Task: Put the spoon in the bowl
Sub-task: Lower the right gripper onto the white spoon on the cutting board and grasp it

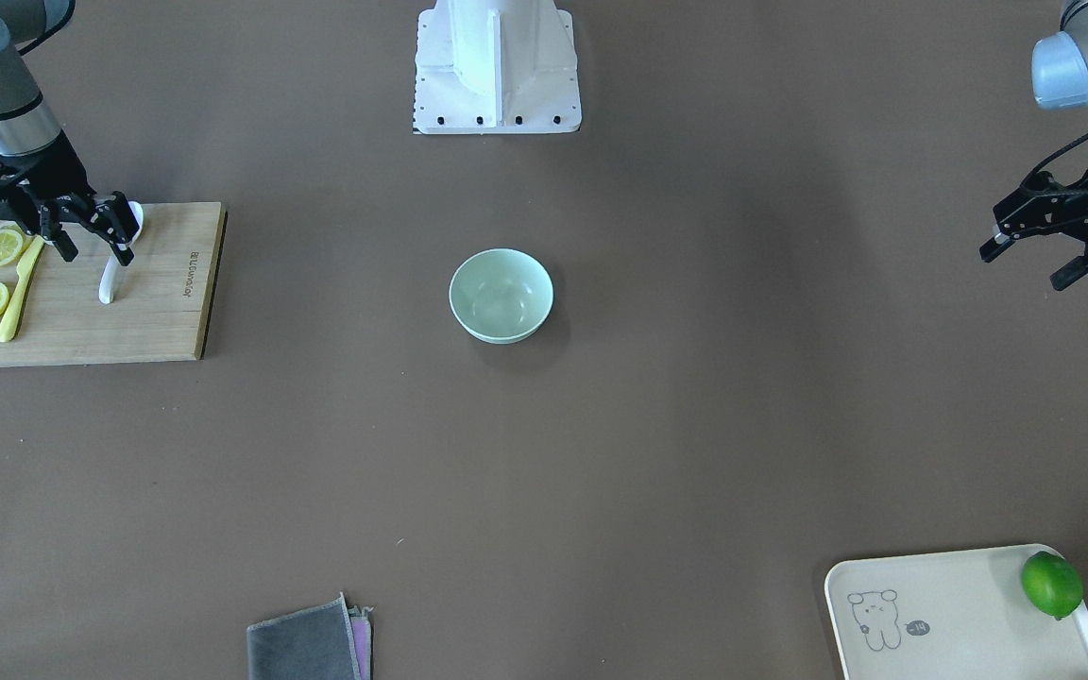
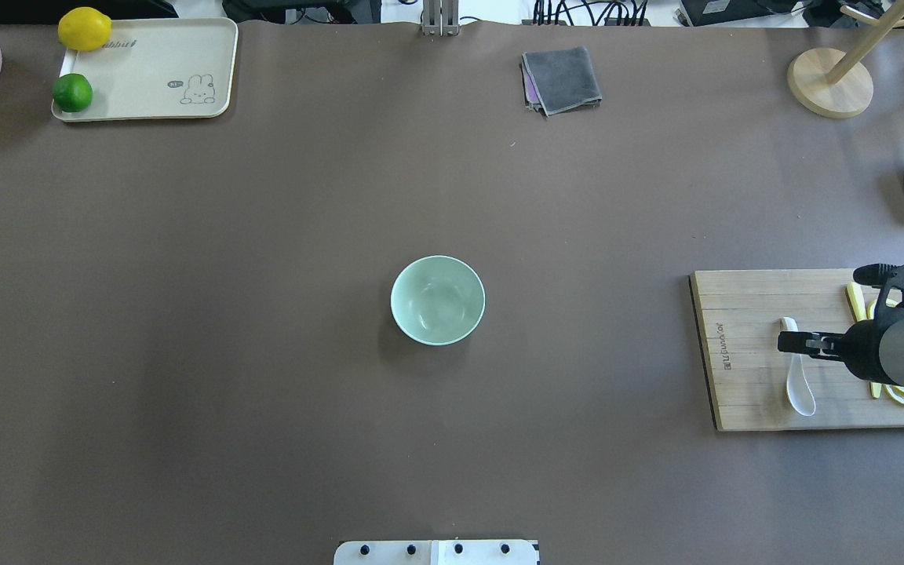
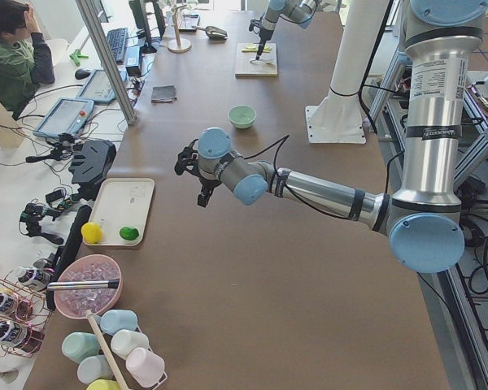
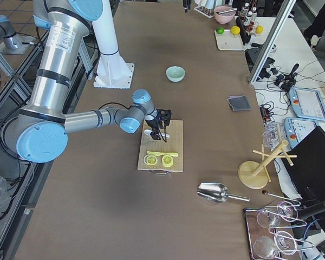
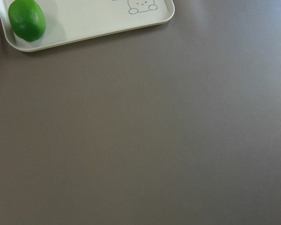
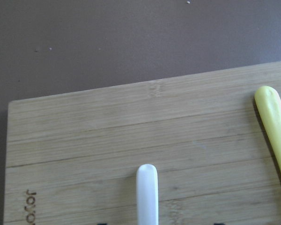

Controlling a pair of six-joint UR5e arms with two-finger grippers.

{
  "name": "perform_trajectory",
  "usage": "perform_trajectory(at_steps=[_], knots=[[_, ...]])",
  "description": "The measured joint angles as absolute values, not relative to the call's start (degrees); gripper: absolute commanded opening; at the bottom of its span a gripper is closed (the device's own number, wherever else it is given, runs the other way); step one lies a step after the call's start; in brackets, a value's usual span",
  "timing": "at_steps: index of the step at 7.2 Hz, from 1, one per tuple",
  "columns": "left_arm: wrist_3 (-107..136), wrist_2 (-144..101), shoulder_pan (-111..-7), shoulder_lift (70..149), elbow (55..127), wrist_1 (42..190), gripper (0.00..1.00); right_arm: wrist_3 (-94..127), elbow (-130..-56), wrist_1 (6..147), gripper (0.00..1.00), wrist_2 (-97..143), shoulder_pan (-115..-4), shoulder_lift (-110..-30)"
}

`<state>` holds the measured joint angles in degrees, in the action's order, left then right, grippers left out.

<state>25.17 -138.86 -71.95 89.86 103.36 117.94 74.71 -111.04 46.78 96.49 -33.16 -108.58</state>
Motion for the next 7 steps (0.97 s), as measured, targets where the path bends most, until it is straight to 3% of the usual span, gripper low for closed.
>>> perform_trajectory(at_steps=[4,6,7], knots=[[25.14,-138.68,-71.93,89.84,103.28,118.10,0.97,75.75,-111.08,46.77,0.41,94.12,-30.30,-108.80],[25.15,-138.59,-71.90,89.90,103.27,118.10,0.97,75.76,-111.03,46.83,0.00,93.69,-29.94,-108.81],[25.19,-138.55,-71.90,89.90,103.27,118.12,0.97,75.76,-111.05,46.84,0.00,93.63,-29.92,-108.81]])
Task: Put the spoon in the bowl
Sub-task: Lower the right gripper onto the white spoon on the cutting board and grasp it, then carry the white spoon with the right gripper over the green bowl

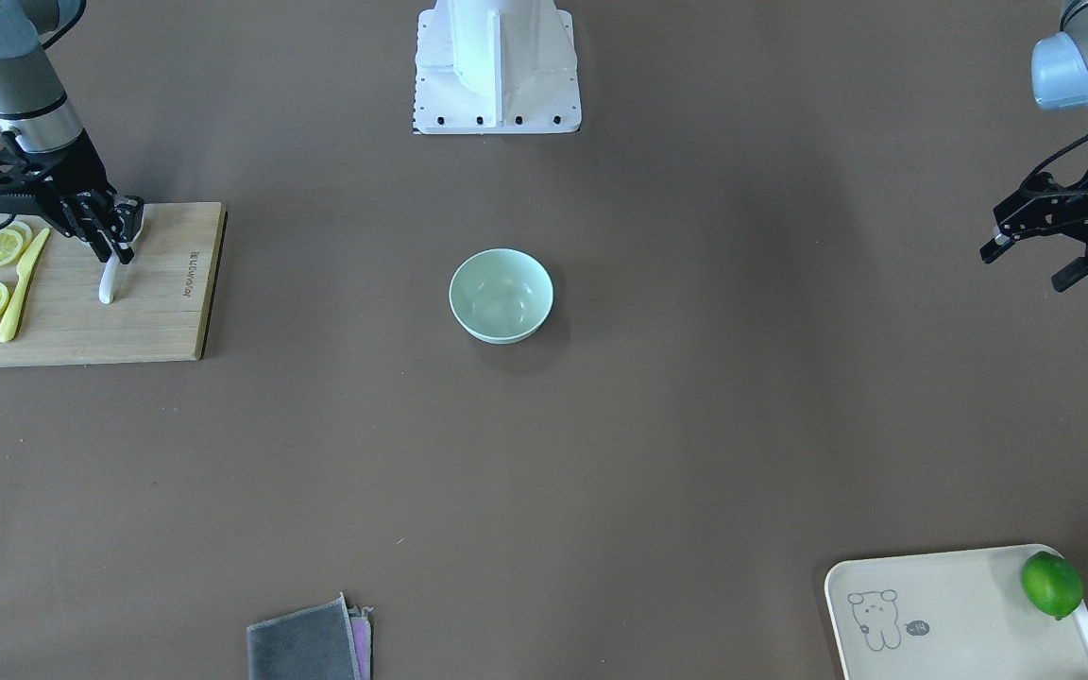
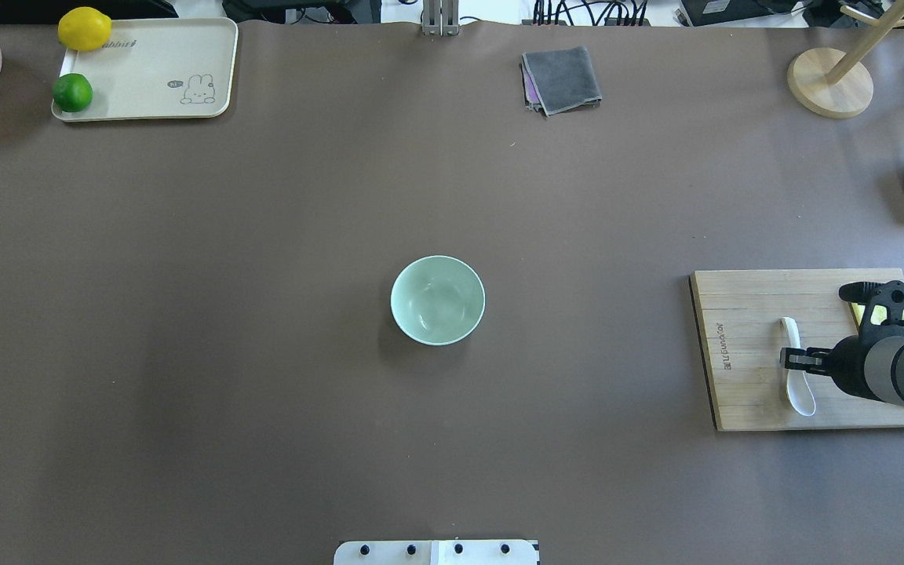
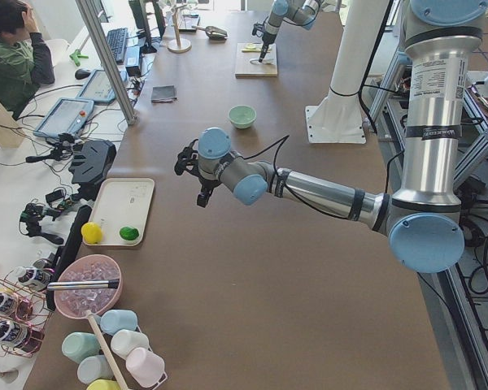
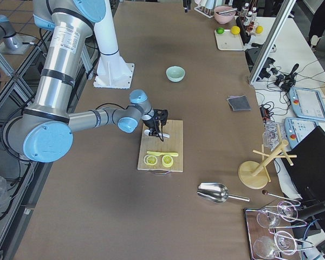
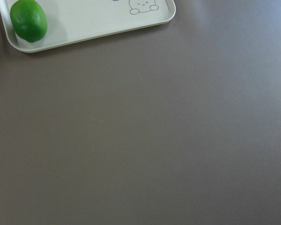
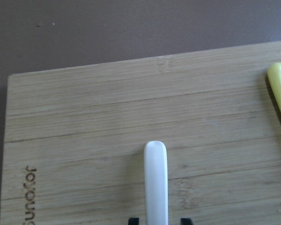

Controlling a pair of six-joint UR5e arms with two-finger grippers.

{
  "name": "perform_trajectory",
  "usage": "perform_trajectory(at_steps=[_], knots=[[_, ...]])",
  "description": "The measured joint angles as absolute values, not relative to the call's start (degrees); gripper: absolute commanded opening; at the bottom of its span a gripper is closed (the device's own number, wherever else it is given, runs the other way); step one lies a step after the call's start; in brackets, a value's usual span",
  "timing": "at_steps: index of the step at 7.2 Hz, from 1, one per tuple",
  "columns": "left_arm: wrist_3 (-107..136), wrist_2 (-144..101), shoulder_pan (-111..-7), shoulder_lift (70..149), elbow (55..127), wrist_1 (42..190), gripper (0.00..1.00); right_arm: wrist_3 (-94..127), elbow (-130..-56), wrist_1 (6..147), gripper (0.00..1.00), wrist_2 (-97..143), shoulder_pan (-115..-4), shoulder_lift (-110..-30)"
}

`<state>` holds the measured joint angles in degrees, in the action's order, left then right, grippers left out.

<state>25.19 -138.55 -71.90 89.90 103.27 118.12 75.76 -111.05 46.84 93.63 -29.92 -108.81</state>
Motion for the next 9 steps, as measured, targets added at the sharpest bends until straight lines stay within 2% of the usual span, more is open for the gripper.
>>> perform_trajectory(at_steps=[2,4,6,9], knots=[[25.22,-138.52,-71.90,89.91,103.27,118.12,0.97,75.76,-111.67,47.00,0.00,93.66,-29.91,-108.40],[25.22,-138.53,-71.90,89.92,103.21,118.13,0.97,75.78,-112.77,50.98,0.00,93.99,-30.60,-104.46],[25.24,-138.59,-71.89,89.92,103.11,118.18,0.97,77.53,-113.49,65.81,0.00,93.91,-31.18,-92.08],[25.43,-138.72,-71.79,89.97,102.27,118.47,0.97,87.58,-110.38,88.97,0.00,92.70,-28.37,-67.89]])
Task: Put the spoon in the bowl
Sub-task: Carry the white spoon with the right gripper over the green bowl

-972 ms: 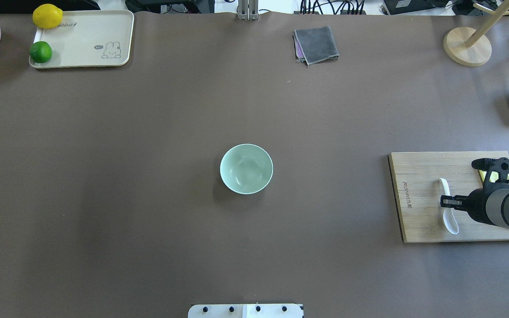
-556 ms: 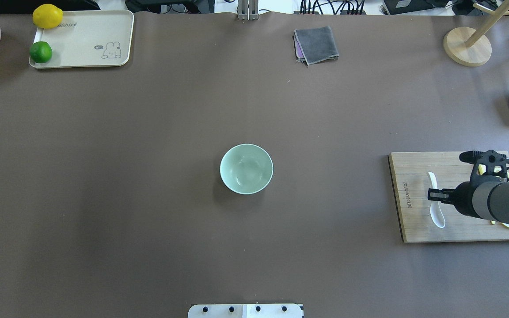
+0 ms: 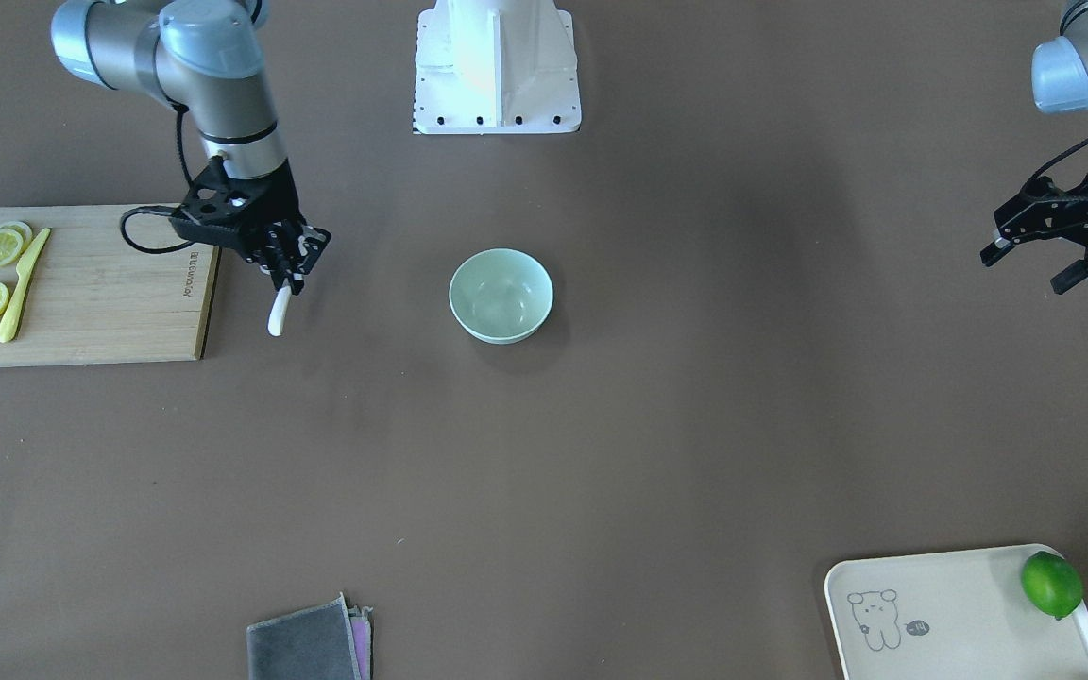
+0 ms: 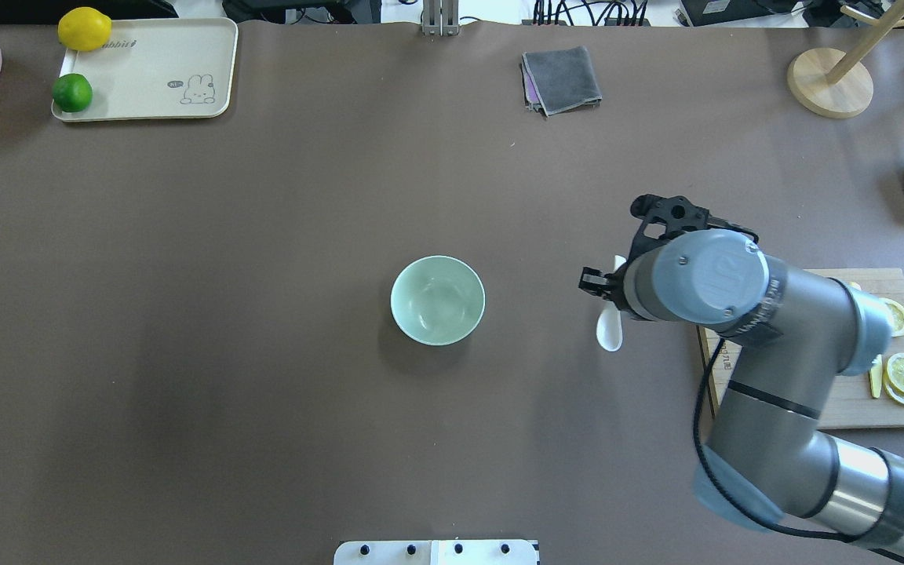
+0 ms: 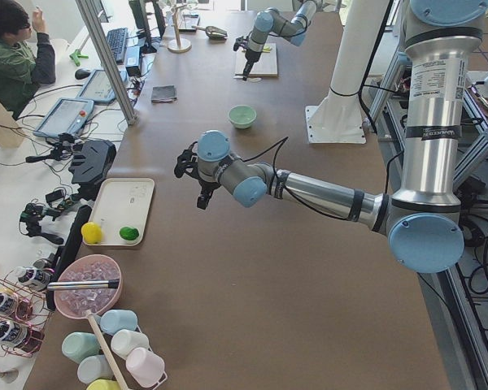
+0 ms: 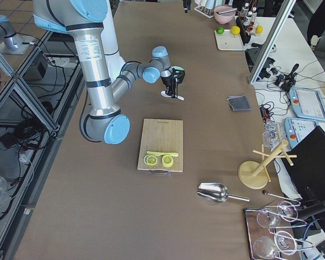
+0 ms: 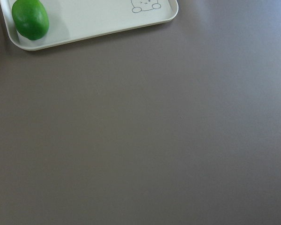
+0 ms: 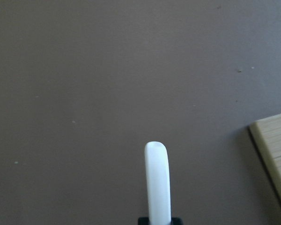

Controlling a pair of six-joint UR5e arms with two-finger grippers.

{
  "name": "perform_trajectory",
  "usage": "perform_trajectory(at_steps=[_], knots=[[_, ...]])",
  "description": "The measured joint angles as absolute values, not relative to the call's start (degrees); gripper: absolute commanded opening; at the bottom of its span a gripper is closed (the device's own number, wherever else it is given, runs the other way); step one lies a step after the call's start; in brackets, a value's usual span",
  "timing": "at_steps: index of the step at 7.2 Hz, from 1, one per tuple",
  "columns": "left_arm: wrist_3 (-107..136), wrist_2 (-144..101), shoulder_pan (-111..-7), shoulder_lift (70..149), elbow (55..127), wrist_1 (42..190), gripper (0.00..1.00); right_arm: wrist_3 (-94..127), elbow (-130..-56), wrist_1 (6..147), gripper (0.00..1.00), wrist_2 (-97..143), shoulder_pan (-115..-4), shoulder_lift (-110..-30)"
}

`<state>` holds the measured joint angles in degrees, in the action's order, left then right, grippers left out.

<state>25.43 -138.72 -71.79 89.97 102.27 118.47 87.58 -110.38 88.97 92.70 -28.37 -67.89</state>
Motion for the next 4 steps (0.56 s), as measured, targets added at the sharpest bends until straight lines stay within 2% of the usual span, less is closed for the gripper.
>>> perform_trajectory(at_steps=[2,4], knots=[[25.64,-138.89,-71.77,89.99,102.01,118.61,0.97,96.27,-101.32,97.63,0.00,90.14,-25.26,-51.88],[25.85,-139.03,-71.73,89.91,102.04,118.67,0.97,102.48,-94.70,100.17,0.00,86.95,-23.29,-44.29]])
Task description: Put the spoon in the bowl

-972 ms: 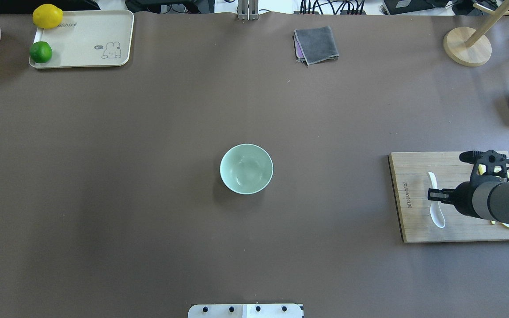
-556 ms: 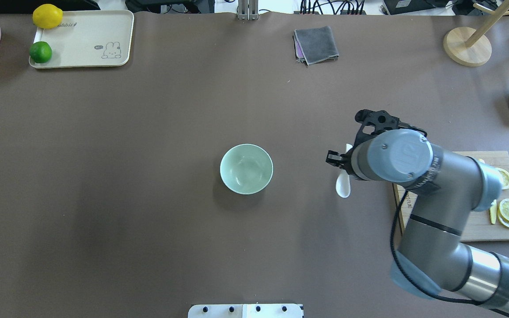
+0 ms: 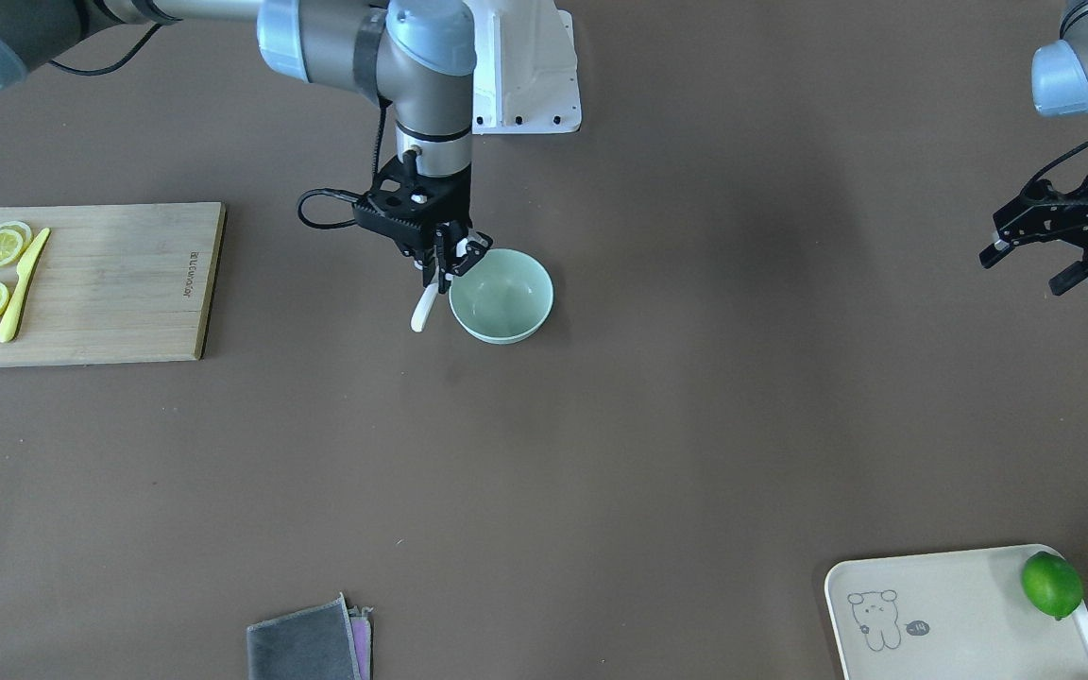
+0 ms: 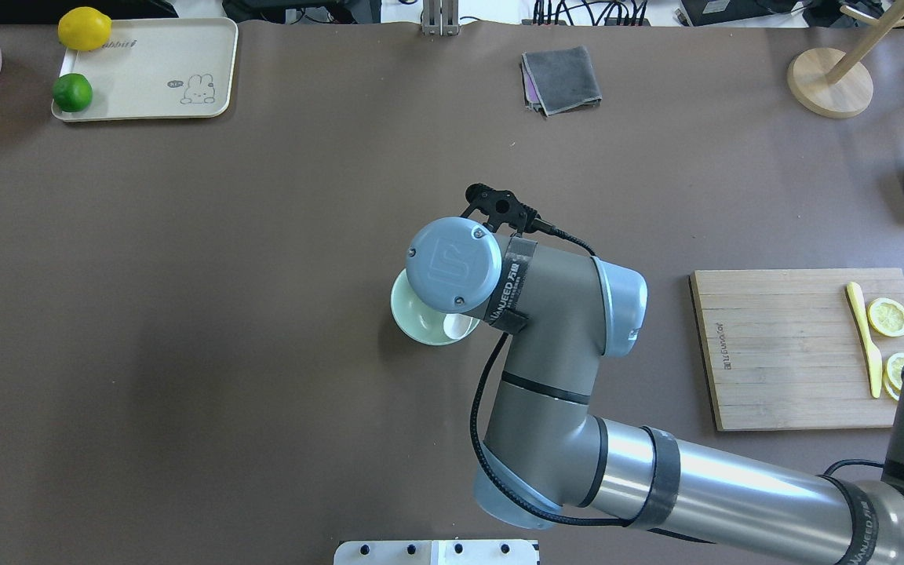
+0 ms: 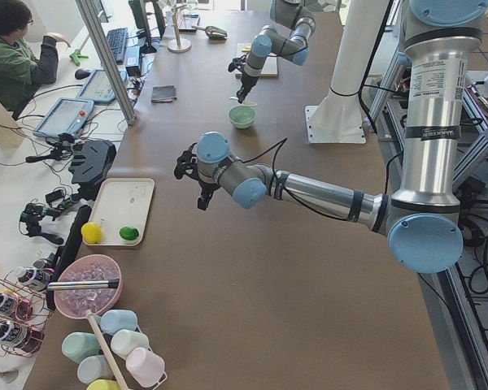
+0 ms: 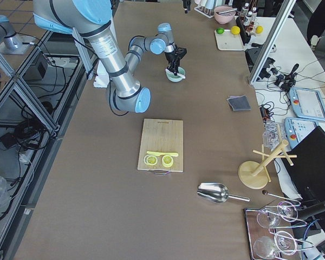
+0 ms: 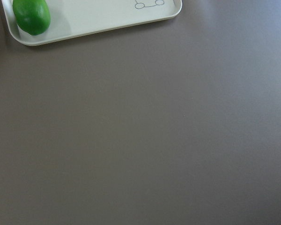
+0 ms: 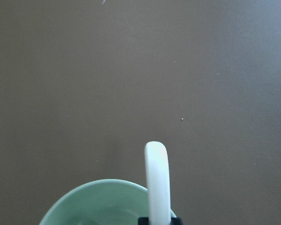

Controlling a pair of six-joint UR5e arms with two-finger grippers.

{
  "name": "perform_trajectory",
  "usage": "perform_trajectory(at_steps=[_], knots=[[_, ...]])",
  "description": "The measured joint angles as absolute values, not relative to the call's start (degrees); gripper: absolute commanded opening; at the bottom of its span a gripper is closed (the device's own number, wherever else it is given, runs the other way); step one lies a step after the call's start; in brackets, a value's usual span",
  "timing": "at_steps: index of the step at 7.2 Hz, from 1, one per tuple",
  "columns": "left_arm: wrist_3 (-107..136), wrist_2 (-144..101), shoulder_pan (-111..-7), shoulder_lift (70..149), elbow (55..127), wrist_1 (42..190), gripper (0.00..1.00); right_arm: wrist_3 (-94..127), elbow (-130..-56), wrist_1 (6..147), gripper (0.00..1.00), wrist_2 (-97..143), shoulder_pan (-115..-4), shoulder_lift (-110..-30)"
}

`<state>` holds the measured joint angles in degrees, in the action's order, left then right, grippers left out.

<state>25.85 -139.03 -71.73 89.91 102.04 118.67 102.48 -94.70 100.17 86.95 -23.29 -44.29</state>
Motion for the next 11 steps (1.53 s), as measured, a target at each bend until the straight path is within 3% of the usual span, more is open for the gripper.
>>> perform_trajectory(at_steps=[1,2,8,11], knots=[[25.97,-139.09,-71.72,89.75,102.12,118.71,0.97,103.54,-93.80,100.41,0.68,85.83,-22.88,-43.26],[26.05,-139.12,-71.69,89.69,102.15,118.73,0.97,103.89,-93.50,100.45,1.00,85.26,-22.74,-42.80],[25.63,-138.83,-71.63,89.40,101.97,118.83,0.97,97.00,-94.46,100.44,1.00,84.93,-24.93,-42.50],[25.19,-136.94,-71.71,85.93,97.09,126.70,0.97,79.95,-103.00,100.04,1.00,94.65,-32.52,-51.00]])
